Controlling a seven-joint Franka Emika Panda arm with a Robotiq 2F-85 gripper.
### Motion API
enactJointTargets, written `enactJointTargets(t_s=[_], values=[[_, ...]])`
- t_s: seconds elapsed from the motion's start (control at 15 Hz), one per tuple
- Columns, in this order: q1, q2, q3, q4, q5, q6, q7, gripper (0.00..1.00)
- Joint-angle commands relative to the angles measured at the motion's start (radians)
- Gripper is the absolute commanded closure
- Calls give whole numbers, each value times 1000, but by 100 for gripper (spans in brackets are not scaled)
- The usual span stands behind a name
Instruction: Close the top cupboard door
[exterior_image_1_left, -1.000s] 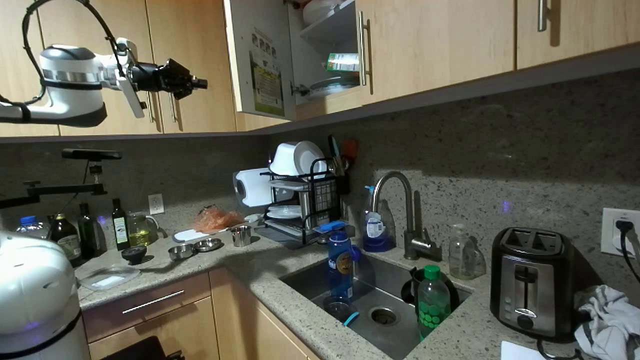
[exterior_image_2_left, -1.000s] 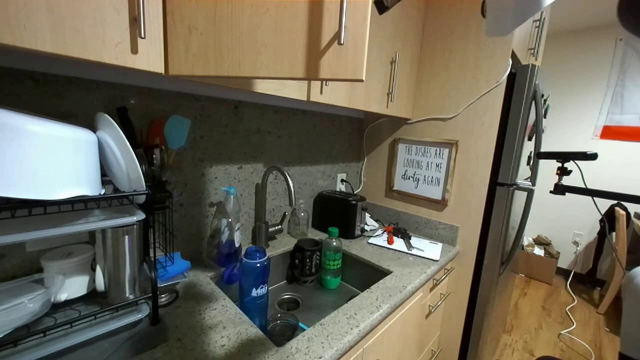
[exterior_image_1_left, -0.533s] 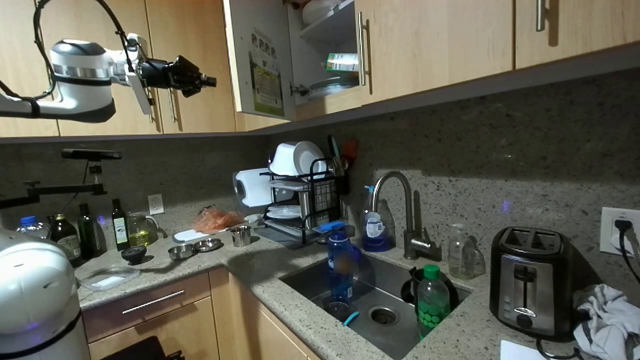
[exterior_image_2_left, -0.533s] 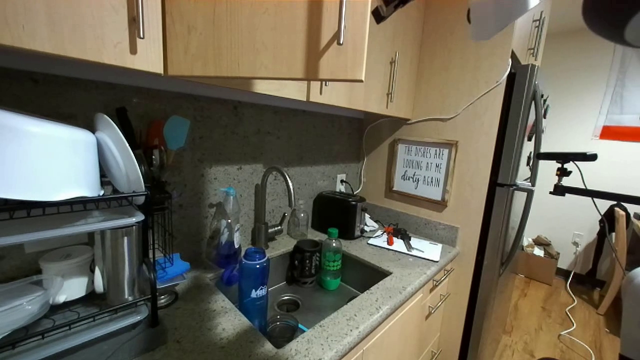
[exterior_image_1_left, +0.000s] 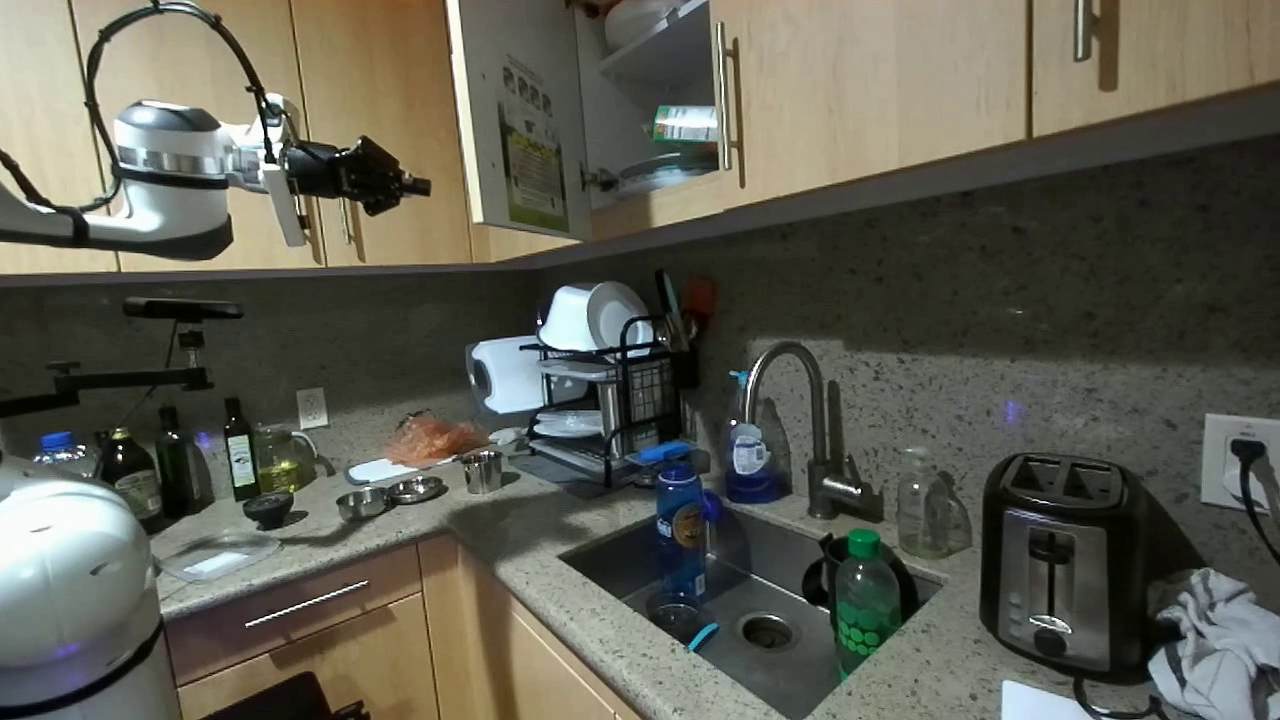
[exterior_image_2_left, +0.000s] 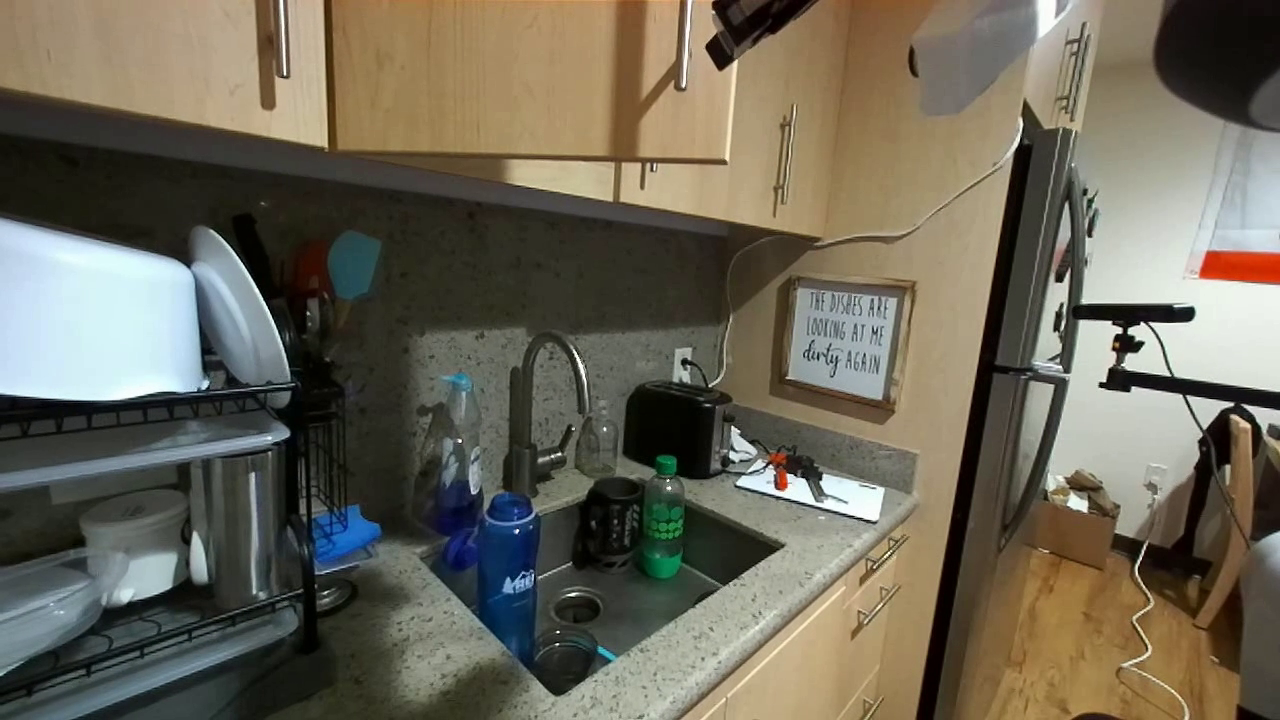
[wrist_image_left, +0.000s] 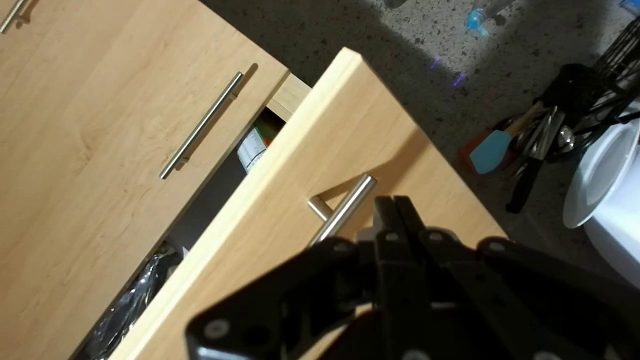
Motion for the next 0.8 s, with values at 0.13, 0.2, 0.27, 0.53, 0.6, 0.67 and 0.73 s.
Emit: enactJointTargets(t_s=[0.13,0.2,0.27,0.53,0.6,0.67,0.73], values=[[-14,42,15,6,0,1,37,96],[-21,53,15,10,-6,0,51,96],[-27,61,13,13,-14,1,64,96],[-51,67,-8,12,-36,-1,130,96],[-56,63,-15,12,-39,-5,140,97],[-61,61,-21,13,-43,-6,151,97],[-64,58,-29,14,-51,-7,161,97]])
